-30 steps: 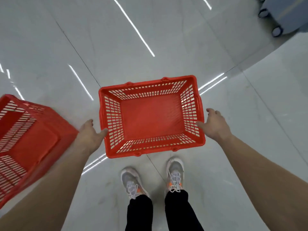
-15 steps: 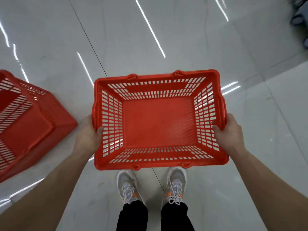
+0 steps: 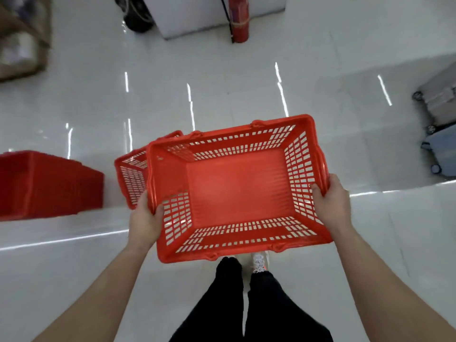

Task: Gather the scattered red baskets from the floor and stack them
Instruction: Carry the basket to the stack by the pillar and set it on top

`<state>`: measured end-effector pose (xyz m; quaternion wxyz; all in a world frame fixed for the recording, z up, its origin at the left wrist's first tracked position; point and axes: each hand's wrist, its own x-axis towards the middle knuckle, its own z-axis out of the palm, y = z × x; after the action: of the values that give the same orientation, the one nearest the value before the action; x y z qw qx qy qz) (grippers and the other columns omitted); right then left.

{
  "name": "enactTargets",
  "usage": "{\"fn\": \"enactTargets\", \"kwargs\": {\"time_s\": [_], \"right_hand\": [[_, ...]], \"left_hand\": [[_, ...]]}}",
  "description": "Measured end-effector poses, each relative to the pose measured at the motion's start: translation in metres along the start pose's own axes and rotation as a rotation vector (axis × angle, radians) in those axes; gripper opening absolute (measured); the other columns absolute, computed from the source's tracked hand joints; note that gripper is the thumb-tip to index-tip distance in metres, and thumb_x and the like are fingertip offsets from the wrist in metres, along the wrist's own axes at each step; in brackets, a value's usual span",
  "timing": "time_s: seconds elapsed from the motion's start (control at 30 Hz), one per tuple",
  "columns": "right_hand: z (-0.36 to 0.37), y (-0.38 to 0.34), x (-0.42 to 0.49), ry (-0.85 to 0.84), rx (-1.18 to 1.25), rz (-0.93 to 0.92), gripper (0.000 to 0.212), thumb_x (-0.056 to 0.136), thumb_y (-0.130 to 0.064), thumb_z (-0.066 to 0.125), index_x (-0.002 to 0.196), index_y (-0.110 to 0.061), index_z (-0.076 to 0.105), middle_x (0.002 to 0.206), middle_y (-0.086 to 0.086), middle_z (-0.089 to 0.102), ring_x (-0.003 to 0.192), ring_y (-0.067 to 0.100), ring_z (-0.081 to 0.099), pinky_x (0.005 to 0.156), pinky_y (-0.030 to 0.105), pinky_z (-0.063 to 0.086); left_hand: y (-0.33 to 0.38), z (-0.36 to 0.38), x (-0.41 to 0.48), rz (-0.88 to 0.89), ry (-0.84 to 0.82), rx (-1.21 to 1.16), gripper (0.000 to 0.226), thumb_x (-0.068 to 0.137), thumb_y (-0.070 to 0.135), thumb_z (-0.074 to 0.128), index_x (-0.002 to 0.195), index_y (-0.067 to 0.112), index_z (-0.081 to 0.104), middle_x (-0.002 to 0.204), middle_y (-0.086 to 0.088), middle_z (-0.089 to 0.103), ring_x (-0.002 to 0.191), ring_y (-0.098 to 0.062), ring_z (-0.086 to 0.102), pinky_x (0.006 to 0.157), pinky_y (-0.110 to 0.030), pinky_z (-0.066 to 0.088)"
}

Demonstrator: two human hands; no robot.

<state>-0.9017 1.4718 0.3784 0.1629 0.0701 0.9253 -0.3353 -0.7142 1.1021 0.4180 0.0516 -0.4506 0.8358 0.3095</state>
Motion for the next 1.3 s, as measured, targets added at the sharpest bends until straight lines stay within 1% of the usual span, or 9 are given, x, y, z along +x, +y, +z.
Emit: {"fn": "enactTargets", "kwargs": {"time_s": [0.17, 0.3, 0.37, 0.47, 0.53, 0.67, 0.87, 1.0, 1.3], "right_hand": [[-0.017, -0.113, -0.056, -0.135, -0.074, -0.23, 0.029, 0.096, -0.024, 0.057, 0.12, -0.008, 0.055, 0.106, 0.017, 0.071, 0.094, 0.041, 0.067, 0.082, 0.043, 0.052], [0.006, -0.195, -0.099, -0.262, -0.122, -0.431, 0.03, 0.097, -0.026, 0.056, 0.121, -0.01, 0.054, 0.108, 0.015, 0.07, 0.094, 0.039, 0.067, 0.083, 0.044, 0.053], [0.026, -0.234, -0.125, -0.325, -0.148, -0.522, 0.03, 0.097, -0.028, 0.055, 0.121, -0.009, 0.054, 0.108, 0.015, 0.07, 0.094, 0.038, 0.067, 0.083, 0.045, 0.055], [0.062, -0.285, -0.165, -0.423, -0.192, -0.661, 0.027, 0.097, -0.028, 0.055, 0.118, -0.012, 0.054, 0.105, 0.013, 0.071, 0.092, 0.037, 0.068, 0.081, 0.047, 0.055], [0.087, -0.314, -0.193, -0.471, -0.233, -0.75, 0.025, 0.096, -0.027, 0.056, 0.116, -0.012, 0.055, 0.101, 0.014, 0.071, 0.09, 0.038, 0.067, 0.079, 0.046, 0.055], [0.141, -0.366, -0.251, -0.544, -0.293, -0.9, 0.027, 0.095, -0.024, 0.057, 0.118, -0.01, 0.057, 0.103, 0.017, 0.071, 0.094, 0.042, 0.065, 0.08, 0.043, 0.053], [0.217, -0.429, -0.332, -0.552, -0.339, -0.983, 0.03, 0.095, -0.023, 0.057, 0.119, -0.007, 0.057, 0.105, 0.017, 0.07, 0.098, 0.041, 0.065, 0.081, 0.042, 0.049], [0.259, -0.471, -0.378, -0.531, -0.365, -0.982, 0.029, 0.094, -0.027, 0.058, 0.118, -0.009, 0.056, 0.104, 0.02, 0.07, 0.097, 0.043, 0.065, 0.082, 0.044, 0.051], [0.346, -0.56, -0.425, -0.505, -0.294, -0.953, 0.033, 0.095, -0.025, 0.059, 0.123, -0.007, 0.058, 0.11, 0.018, 0.07, 0.099, 0.04, 0.066, 0.086, 0.043, 0.052]], "left_hand": [[-0.045, -0.117, -0.096, -0.175, 0.203, -0.158, 0.037, 0.091, 0.012, 0.061, 0.127, 0.013, 0.056, 0.108, -0.007, 0.07, 0.092, -0.027, 0.066, 0.078, -0.033, 0.045], [-0.094, -0.177, -0.164, -0.346, 0.375, -0.275, 0.038, 0.093, 0.021, 0.062, 0.13, 0.019, 0.055, 0.104, -0.001, 0.067, 0.087, -0.02, 0.063, 0.077, -0.034, 0.047], [-0.119, -0.197, -0.194, -0.441, 0.465, -0.349, 0.038, 0.095, 0.023, 0.062, 0.132, 0.019, 0.054, 0.107, -0.004, 0.068, 0.085, -0.019, 0.061, 0.076, -0.034, 0.048], [-0.157, -0.213, -0.235, -0.554, 0.579, -0.423, 0.041, 0.096, 0.027, 0.062, 0.134, 0.017, 0.053, 0.115, -0.009, 0.068, 0.086, -0.019, 0.06, 0.083, -0.043, 0.052], [-0.185, -0.218, -0.258, -0.628, 0.631, -0.471, 0.042, 0.096, 0.028, 0.062, 0.135, 0.016, 0.053, 0.118, -0.01, 0.067, 0.087, -0.02, 0.061, 0.084, -0.045, 0.052], [-0.243, -0.233, -0.284, -0.747, 0.717, -0.557, 0.042, 0.096, 0.027, 0.062, 0.135, 0.014, 0.053, 0.12, -0.013, 0.067, 0.095, -0.029, 0.066, 0.086, -0.049, 0.053], [-0.336, -0.277, -0.279, -0.777, 0.778, -0.655, 0.043, 0.097, 0.033, 0.058, 0.137, 0.02, 0.051, 0.121, -0.009, 0.067, 0.084, -0.019, 0.063, 0.081, -0.048, 0.055], [-0.392, -0.32, -0.267, -0.764, 0.807, -0.679, 0.04, 0.098, 0.035, 0.056, 0.136, 0.024, 0.05, 0.118, -0.003, 0.068, 0.079, -0.014, 0.063, 0.075, -0.042, 0.057], [-0.49, -0.415, -0.192, -0.688, 0.799, -0.658, 0.044, 0.097, 0.039, 0.057, 0.138, 0.027, 0.049, 0.113, 0.004, 0.066, 0.079, -0.012, 0.066, 0.074, -0.039, 0.058]]}}
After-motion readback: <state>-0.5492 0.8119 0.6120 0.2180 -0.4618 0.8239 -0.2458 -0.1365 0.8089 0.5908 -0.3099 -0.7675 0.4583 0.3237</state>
